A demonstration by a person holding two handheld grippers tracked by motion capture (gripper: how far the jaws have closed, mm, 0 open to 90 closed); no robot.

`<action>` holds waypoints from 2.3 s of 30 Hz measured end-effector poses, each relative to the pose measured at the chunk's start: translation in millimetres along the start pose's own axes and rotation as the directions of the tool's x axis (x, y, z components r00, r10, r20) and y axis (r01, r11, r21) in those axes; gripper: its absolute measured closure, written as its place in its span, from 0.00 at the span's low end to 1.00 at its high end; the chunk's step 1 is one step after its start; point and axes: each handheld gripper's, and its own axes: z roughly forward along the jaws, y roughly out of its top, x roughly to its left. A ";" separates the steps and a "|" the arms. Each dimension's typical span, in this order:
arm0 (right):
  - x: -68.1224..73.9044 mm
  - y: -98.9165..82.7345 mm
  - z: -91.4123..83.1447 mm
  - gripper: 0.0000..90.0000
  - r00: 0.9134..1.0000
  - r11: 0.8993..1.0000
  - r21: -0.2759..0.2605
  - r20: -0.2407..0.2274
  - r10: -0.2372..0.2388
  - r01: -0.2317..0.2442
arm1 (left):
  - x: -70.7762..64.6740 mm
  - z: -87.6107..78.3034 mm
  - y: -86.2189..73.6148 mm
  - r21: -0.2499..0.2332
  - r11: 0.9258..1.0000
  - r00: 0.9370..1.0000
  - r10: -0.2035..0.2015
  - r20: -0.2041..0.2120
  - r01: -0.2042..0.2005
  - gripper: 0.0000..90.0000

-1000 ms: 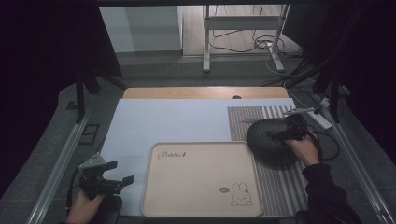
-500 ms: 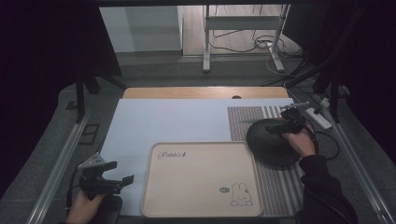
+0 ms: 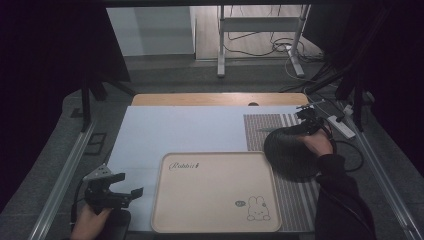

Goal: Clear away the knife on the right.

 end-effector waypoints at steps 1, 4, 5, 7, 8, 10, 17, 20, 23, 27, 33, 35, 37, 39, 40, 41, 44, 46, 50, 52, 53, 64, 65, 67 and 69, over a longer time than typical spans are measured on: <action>-0.5 1.1 1.2 0.00 1.000 1.000 0.005 0.003 0.001 -0.001 | -0.1 0.0 0.0 -0.001 1.000 1.000 0.000 0.000 0.000 0.03; -3.1 5.3 6.9 0.00 1.000 1.000 0.030 0.013 -0.006 0.005 | 0.1 -0.1 -0.2 -0.001 1.000 1.000 -0.002 0.000 0.002 0.03; -3.9 6.2 8.1 0.00 1.000 0.999 0.034 0.017 -0.005 0.004 | 0.1 -0.1 -0.2 -0.001 1.000 1.000 -0.002 0.000 0.002 0.03; -6.7 8.5 10.3 0.05 1.000 0.999 0.037 0.021 -0.004 0.003 | 0.1 -0.2 -0.3 -0.001 1.000 1.000 -0.002 0.000 0.002 0.03; -8.6 9.7 10.8 0.08 1.000 0.999 0.037 0.025 -0.005 0.004 | 0.1 -0.2 -0.3 -0.001 1.000 1.000 -0.003 -0.001 0.003 0.03; -12.8 12.2 11.3 0.21 1.000 1.000 0.030 0.021 -0.001 0.000 | 0.2 -0.3 -0.4 -0.001 1.000 1.000 -0.002 0.000 0.002 0.03; -25.4 20.1 11.4 0.82 1.000 0.998 0.055 -0.017 0.001 0.000 | -0.1 0.0 -0.4 0.001 1.000 1.000 -0.005 0.000 0.005 0.03; -29.8 23.0 13.6 0.99 1.000 0.998 0.060 -0.004 -0.027 0.027 | -0.2 0.1 -0.4 0.002 1.000 1.000 -0.005 -0.001 0.005 0.03; -36.2 25.7 19.6 0.99 0.999 0.996 0.084 0.027 -0.037 0.035 | 0.0 0.1 -0.5 0.001 1.000 1.000 -0.005 0.000 0.005 0.03; -47.2 24.7 26.9 0.99 0.998 0.995 0.094 0.056 -0.024 0.019 | -0.1 0.2 -0.4 0.002 1.000 1.000 -0.005 0.001 0.005 0.03; -58.9 18.9 35.7 0.99 0.998 0.993 0.119 0.069 -0.004 -0.004 | -0.2 0.1 -0.5 0.002 1.000 1.000 -0.003 0.000 0.003 0.03; -60.6 17.2 36.7 0.99 0.998 0.991 0.131 0.068 -0.004 -0.005 | -0.1 0.0 -0.6 0.001 1.000 1.000 -0.004 0.001 0.004 0.03; -63.4 13.2 37.3 0.99 0.998 0.988 0.153 0.063 0.000 -0.010 | -0.3 -0.1 -0.5 0.002 1.000 1.000 -0.001 0.001 0.001 0.03; -66.5 10.3 34.9 0.99 0.999 0.987 0.161 0.052 0.013 -0.021 | -0.4 -0.1 -0.5 0.003 1.000 1.000 0.000 0.000 0.000 0.03; -67.8 9.2 33.3 0.99 0.999 0.985 0.169 0.045 0.021 -0.028 | -0.5 -0.1 -0.5 0.003 1.000 1.000 0.001 0.000 -0.001 0.03; -68.8 8.0 31.8 0.99 0.999 0.984 0.178 0.036 0.023 -0.030 | -0.5 -0.1 -0.5 0.003 1.000 1.000 0.001 0.000 -0.001 0.03; -70.5 4.3 28.2 0.99 0.999 0.981 0.190 0.016 0.030 -0.033 | -0.6 0.0 -0.4 0.003 1.000 1.000 0.001 0.000 -0.001 0.03; -71.4 2.9 26.0 0.99 0.999 0.978 0.208 -0.004 0.037 -0.035 | -0.6 0.1 -0.3 0.004 1.000 1.000 0.003 -0.001 -0.003 0.03; -71.5 2.0 23.8 0.99 0.998 0.969 0.241 -0.025 0.056 -0.048 | -0.8 0.2 -0.2 0.005 1.000 1.000 0.005 -0.002 -0.005 0.03; -70.1 2.5 24.0 0.99 0.998 0.967 0.250 -0.028 0.061 -0.052 | -1.0 0.3 -0.2 0.005 1.000 1.000 0.006 -0.003 -0.006 0.03; -69.4 3.2 23.8 0.99 0.998 0.965 0.259 -0.027 0.054 -0.045 | -1.0 0.3 -0.2 0.005 1.000 1.000 0.006 -0.003 -0.006 0.03; -60.2 20.1 11.1 0.72 0.999 0.987 0.154 -0.012 0.045 -0.043 | -1.2 0.4 -0.1 0.007 1.000 1.000 0.008 -0.004 -0.008 0.03; -60.2 20.1 11.1 0.72 0.999 0.987 0.154 -0.012 0.045 -0.043 | -1.2 0.4 -0.1 0.007 1.000 1.000 0.008 -0.004 -0.008 0.03; -51.3 27.0 12.7 0.48 0.998 0.989 0.144 -0.042 0.049 -0.042 | -1.2 0.4 -0.1 0.007 1.000 1.000 0.009 -0.004 -0.009 0.03; -44.3 30.7 17.3 0.30 0.998 0.987 0.154 -0.027 0.055 -0.050 | -1.2 0.4 -0.1 0.008 1.000 1.000 0.009 -0.004 -0.009 0.03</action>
